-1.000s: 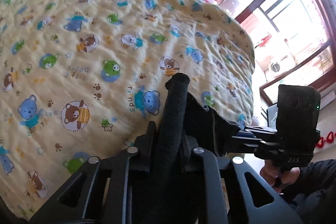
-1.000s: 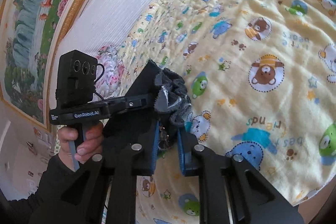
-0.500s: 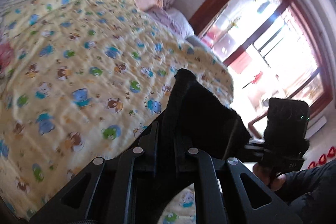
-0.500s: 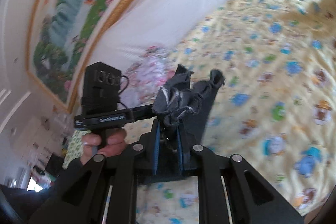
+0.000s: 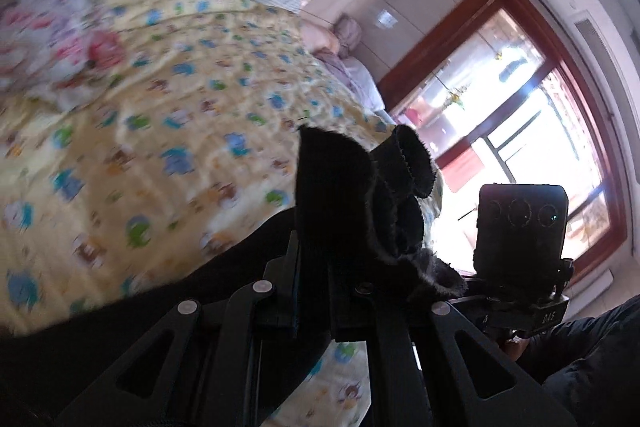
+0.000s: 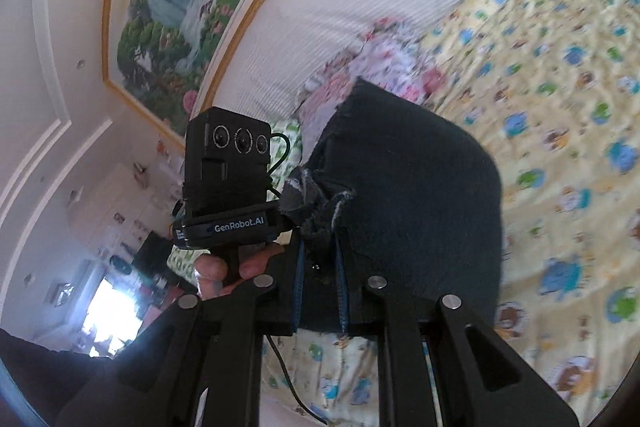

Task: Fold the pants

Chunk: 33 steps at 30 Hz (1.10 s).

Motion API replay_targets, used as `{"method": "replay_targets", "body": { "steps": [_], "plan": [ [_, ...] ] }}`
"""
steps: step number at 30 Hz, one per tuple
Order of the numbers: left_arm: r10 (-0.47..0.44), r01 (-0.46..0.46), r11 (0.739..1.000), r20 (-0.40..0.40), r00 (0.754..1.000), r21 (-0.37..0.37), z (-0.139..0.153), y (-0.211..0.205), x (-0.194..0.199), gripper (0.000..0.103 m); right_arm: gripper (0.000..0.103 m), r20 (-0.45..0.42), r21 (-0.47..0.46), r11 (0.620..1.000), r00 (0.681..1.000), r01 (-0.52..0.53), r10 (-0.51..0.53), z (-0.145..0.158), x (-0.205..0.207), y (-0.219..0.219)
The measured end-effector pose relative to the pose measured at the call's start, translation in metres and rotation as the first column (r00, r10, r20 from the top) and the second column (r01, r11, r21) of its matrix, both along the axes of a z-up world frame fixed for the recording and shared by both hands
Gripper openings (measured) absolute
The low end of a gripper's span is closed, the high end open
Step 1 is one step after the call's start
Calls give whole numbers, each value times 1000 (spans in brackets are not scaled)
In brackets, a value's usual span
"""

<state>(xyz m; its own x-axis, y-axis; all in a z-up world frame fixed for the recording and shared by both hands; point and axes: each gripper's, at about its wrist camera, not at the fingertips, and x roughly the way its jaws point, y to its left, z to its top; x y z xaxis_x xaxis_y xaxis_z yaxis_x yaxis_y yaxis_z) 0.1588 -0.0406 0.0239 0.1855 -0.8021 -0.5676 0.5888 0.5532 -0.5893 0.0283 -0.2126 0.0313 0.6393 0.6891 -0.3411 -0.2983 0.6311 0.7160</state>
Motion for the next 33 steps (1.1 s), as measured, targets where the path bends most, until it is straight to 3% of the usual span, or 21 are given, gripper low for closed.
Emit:
{"method": "replay_targets", "body": {
  "steps": [9,18,22,24,26,27,33],
  "plan": [
    [187,-182,981,-82,979,63,-41,66,-32,8,15,-98,12,991,986,-135,136,-37,22,38],
    [409,-405,912,-98,907,56,-42,127,-68,8,15,-212,1,980,957,-200,196,-74,43,63],
    [435,-435,900,-95,895,30,-35,132,-78,8,18,-233,-21,975,950,-221,210,-73,44,67],
    [440,-441,897,-95,893,18,-33,129,-82,8,24,-221,-9,973,950,-229,221,-67,43,65],
    [445,-447,895,-104,889,10,-33,124,-83,8,41,-200,3,973,953,-231,227,-61,40,64],
    [444,-446,895,-106,889,7,-32,122,-84,8,45,-188,3,974,956,-228,225,-57,38,62],
    [435,-440,898,-114,893,-21,-26,110,-88,10,47,-131,-22,988,980,-154,149,-36,35,42]
  ]
}}
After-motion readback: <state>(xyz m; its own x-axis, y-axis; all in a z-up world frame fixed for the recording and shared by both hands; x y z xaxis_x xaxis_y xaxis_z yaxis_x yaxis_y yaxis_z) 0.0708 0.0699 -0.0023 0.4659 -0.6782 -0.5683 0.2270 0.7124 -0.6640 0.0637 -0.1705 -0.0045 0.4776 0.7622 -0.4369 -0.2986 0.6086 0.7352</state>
